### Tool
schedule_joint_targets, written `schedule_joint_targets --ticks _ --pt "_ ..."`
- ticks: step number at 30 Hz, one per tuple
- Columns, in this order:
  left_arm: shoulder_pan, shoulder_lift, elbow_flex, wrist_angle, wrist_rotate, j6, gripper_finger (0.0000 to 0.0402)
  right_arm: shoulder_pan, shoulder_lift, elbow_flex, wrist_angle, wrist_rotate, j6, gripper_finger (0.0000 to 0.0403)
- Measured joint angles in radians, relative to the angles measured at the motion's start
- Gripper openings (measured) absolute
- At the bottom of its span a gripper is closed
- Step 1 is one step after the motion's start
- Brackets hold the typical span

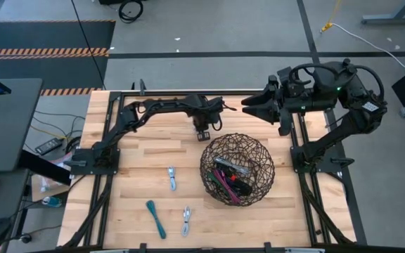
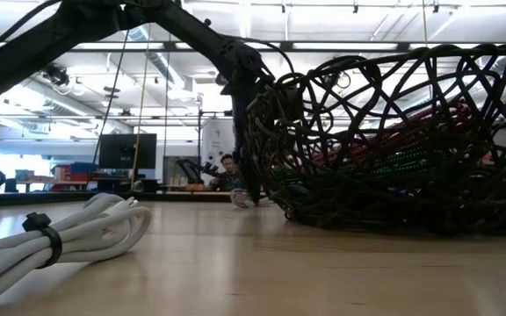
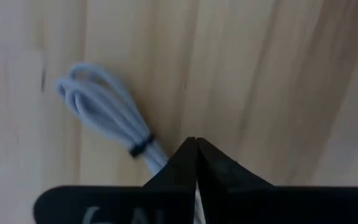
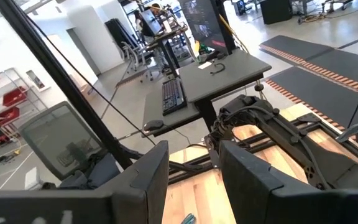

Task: Pick and place USB-C Cables
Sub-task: Put the purple charger cable into the black wire basket

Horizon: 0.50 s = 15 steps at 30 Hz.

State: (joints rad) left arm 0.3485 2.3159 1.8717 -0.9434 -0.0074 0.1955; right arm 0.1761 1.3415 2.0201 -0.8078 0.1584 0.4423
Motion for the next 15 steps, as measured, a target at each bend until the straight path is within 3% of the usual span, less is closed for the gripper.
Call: schedule_joint_targets --ticks 15 --pt "0.002 -0.078 0.002 -0.07 -0.038 -0.12 0.002 0.0 0.0 0.0 -0.019 -0.073 -0.034 0.0149"
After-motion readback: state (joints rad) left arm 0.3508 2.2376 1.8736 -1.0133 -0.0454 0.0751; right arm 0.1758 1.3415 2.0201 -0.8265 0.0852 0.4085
